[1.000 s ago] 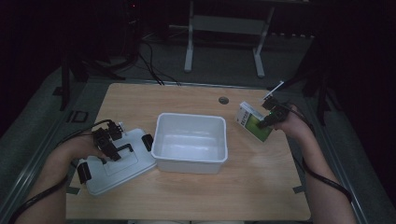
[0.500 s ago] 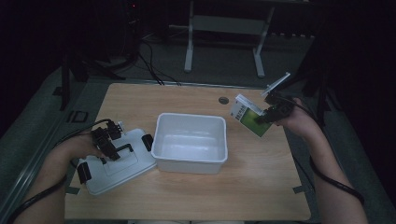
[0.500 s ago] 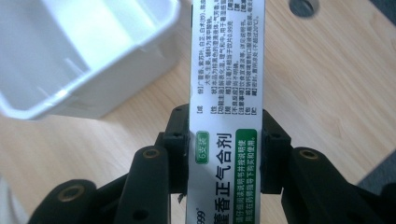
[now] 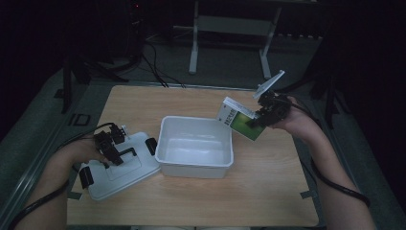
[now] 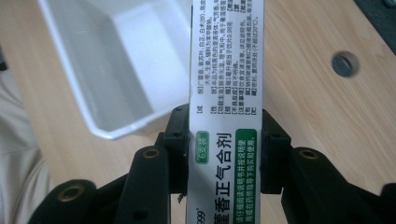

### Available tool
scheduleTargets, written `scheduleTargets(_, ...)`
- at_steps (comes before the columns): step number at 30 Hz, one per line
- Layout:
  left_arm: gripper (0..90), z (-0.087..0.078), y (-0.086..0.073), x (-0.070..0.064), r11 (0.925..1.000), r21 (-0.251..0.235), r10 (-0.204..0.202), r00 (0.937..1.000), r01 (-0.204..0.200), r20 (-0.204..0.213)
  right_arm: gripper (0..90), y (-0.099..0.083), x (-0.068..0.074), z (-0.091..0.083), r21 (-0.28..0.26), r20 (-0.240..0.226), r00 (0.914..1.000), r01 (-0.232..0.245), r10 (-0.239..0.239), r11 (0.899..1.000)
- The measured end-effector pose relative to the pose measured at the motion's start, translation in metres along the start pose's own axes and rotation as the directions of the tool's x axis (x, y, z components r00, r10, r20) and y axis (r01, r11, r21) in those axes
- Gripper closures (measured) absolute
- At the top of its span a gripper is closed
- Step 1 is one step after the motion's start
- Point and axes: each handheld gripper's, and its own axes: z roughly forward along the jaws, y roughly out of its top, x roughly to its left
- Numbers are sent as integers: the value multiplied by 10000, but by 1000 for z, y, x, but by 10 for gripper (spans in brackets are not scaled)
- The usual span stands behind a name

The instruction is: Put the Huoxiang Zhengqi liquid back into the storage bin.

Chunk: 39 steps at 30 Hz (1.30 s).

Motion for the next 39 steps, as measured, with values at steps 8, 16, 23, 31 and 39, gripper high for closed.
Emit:
scheduleTargets(8,517,1,-1,-2,9999,2,108,9999,-108,85,638,19,22,5,-94,-541,9949,844,-848,9964)
scheduleTargets(16,517,-2,1,-2,9999,-27,133,9999,-133,32,638,38,43,16,-46,-940,9827,1598,-1595,9871)
scheduleTargets(23,517,0,0,-3,9999,78,116,9999,-116,10,638,48,59,29,33,-1258,9692,2138,-2117,9769)
scheduleTargets(31,517,-1,0,-2,9999,68,81,10000,-80,-10,638,55,71,47,374,-1482,9589,2500,-2420,9675)
scheduleTargets(39,517,1,0,-3,9998,123,137,9999,-137,23,637,55,76,67,786,-1701,9475,2868,-2706,9548)
